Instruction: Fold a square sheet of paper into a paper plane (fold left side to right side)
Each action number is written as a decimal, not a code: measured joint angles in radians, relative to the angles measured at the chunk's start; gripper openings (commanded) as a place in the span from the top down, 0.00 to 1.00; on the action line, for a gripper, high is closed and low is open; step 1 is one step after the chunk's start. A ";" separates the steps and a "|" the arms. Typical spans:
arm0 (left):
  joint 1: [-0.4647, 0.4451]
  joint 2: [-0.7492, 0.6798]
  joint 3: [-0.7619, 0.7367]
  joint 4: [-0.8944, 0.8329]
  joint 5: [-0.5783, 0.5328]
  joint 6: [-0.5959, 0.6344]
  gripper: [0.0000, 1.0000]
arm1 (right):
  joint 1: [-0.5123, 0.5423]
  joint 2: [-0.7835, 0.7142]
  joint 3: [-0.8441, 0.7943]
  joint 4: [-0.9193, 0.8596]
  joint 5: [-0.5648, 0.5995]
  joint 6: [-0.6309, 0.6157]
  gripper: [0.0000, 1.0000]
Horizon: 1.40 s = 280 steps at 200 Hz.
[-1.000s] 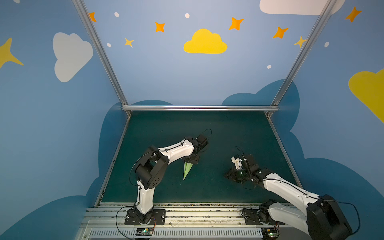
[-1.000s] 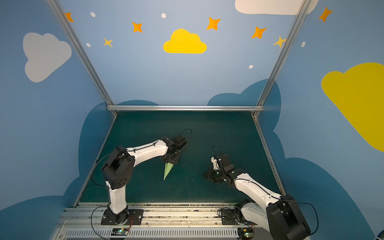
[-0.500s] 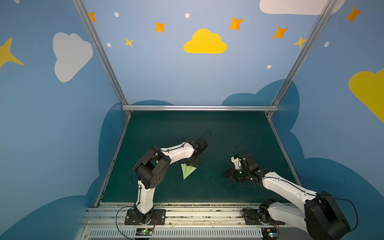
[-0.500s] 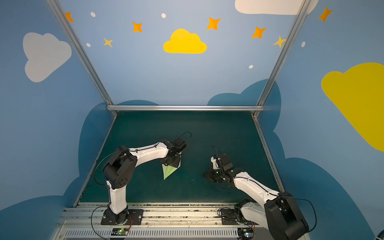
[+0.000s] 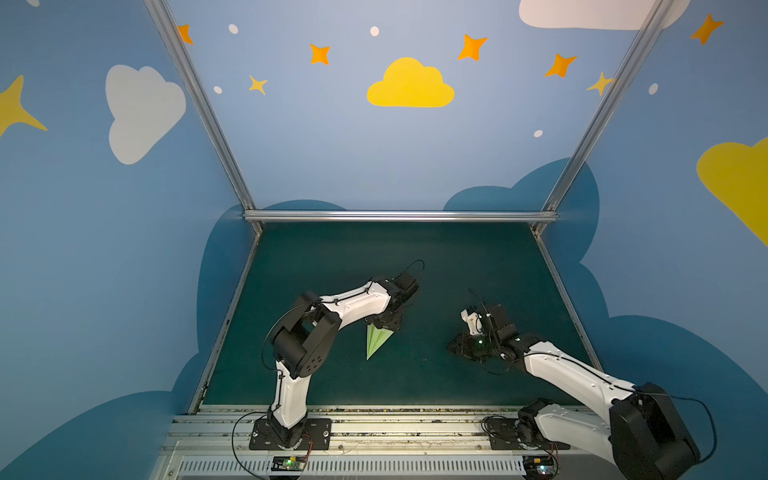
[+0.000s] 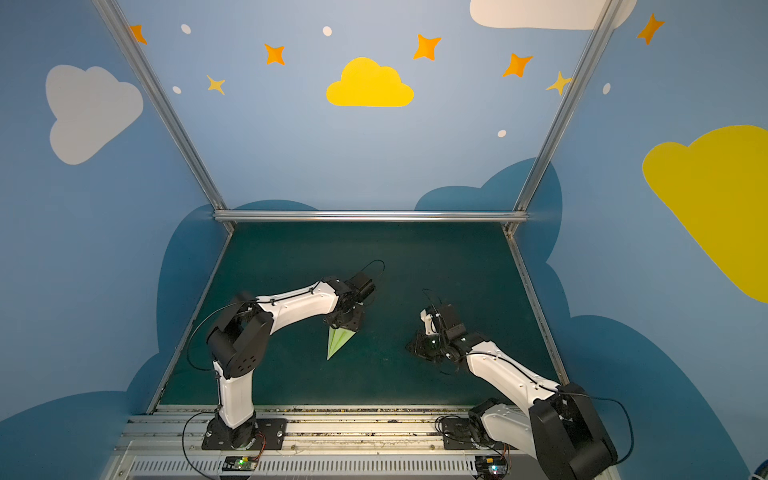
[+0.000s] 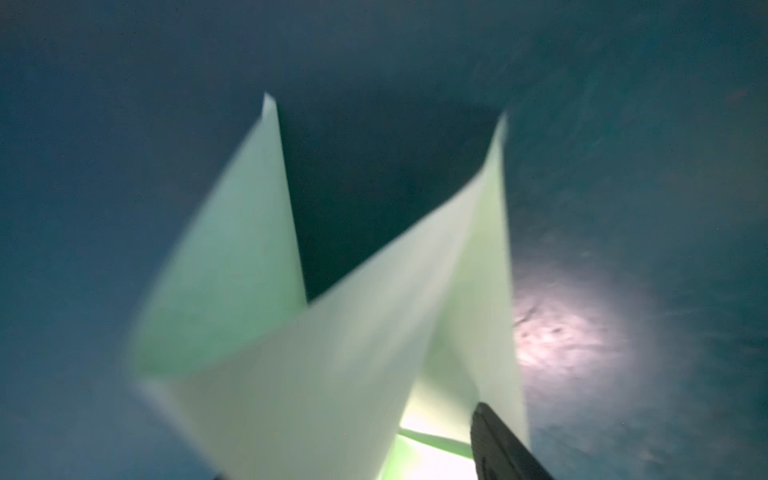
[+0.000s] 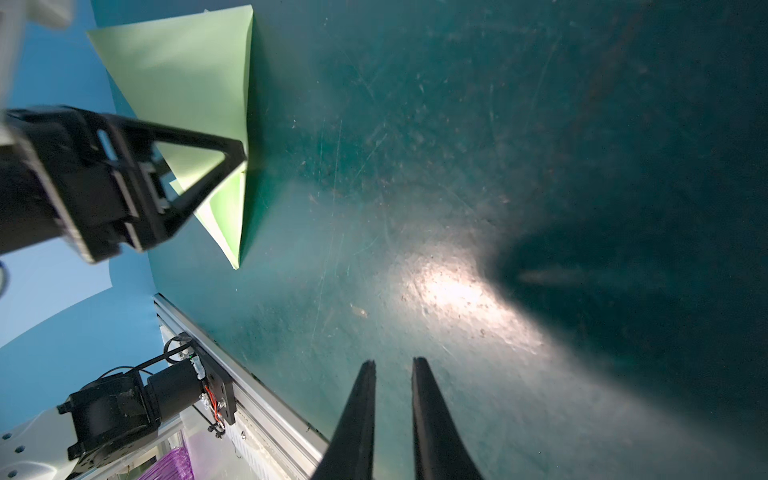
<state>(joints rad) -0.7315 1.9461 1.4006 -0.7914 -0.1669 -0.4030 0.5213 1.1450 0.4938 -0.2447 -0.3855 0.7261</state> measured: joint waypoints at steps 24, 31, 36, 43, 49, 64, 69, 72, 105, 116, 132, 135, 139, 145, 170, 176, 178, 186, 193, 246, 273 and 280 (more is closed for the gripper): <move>0.000 -0.027 0.080 -0.031 -0.002 0.007 0.23 | 0.000 0.000 0.000 -0.001 0.000 -0.002 0.80; 0.000 -0.039 0.100 -0.039 -0.004 0.010 0.22 | 0.000 0.000 0.000 -0.001 0.000 -0.002 0.79; 0.000 -0.049 0.114 -0.043 -0.005 0.011 0.20 | 0.000 0.000 0.000 -0.002 0.000 -0.002 0.79; 0.000 -0.064 0.132 -0.052 -0.007 0.014 0.19 | 0.000 0.000 0.001 -0.004 0.000 -0.002 0.78; 0.001 -0.078 0.146 -0.060 -0.009 0.018 0.17 | 0.000 0.000 0.003 -0.007 0.000 -0.003 0.76; 0.003 -0.114 0.176 -0.078 -0.019 0.025 0.07 | 0.000 0.000 0.011 -0.014 0.001 -0.008 0.70; 0.005 -0.126 0.184 -0.084 -0.025 0.029 0.03 | 0.000 0.000 0.014 -0.019 0.002 -0.008 0.67; 0.006 -0.134 0.189 -0.088 -0.029 0.025 0.01 | 0.000 0.000 0.017 -0.020 0.003 -0.011 0.65; 0.019 -0.225 0.200 -0.113 -0.124 0.028 0.00 | -0.003 -0.032 0.053 -0.089 0.038 -0.045 0.27; 0.024 -0.267 0.181 -0.109 -0.174 0.028 0.00 | -0.007 -0.063 0.069 -0.126 0.068 -0.056 0.17; 0.032 -0.349 0.112 -0.081 -0.239 0.029 0.00 | -0.018 -0.116 0.086 -0.175 0.134 -0.073 0.06; 0.035 -0.366 0.098 -0.077 -0.248 0.029 0.00 | -0.021 -0.127 0.090 -0.185 0.147 -0.073 0.05; 0.040 -0.391 0.072 -0.063 -0.262 0.029 0.00 | -0.025 -0.141 0.093 -0.196 0.167 -0.080 0.05; 0.048 -0.431 0.029 -0.039 -0.278 0.031 0.00 | -0.032 -0.165 0.096 -0.211 0.202 -0.087 0.05; 0.089 -0.626 -0.207 0.122 -0.337 0.058 0.00 | -0.071 -0.259 0.097 -0.267 0.357 -0.126 0.04; 0.100 -0.680 -0.274 0.171 -0.348 0.068 0.00 | -0.079 -0.282 0.095 -0.273 0.400 -0.136 0.04; 0.104 -0.696 -0.294 0.187 -0.352 0.069 0.00 | -0.082 -0.289 0.093 -0.274 0.411 -0.140 0.04; 0.121 -0.762 -0.378 0.252 -0.364 0.081 0.00 | -0.092 -0.321 0.086 -0.275 0.470 -0.155 0.04; 0.137 -0.817 -0.447 0.306 -0.373 0.092 0.00 | -0.099 -0.349 0.077 -0.271 0.519 -0.161 0.04; 0.399 -1.069 -0.782 0.600 -0.393 0.169 0.00 | -0.158 -0.517 -0.042 -0.111 0.825 -0.322 0.03; 0.556 -1.078 -0.875 0.694 -0.367 0.189 0.00 | -0.188 -0.451 -0.041 -0.005 0.898 -0.433 0.03; 0.585 -1.068 -0.895 0.721 -0.355 0.190 0.00 | -0.194 -0.422 -0.041 0.016 0.904 -0.457 0.03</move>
<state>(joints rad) -0.1463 0.8780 0.5053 -0.0704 -0.5220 -0.2127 0.3275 0.7231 0.4526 -0.2291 0.5182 0.2695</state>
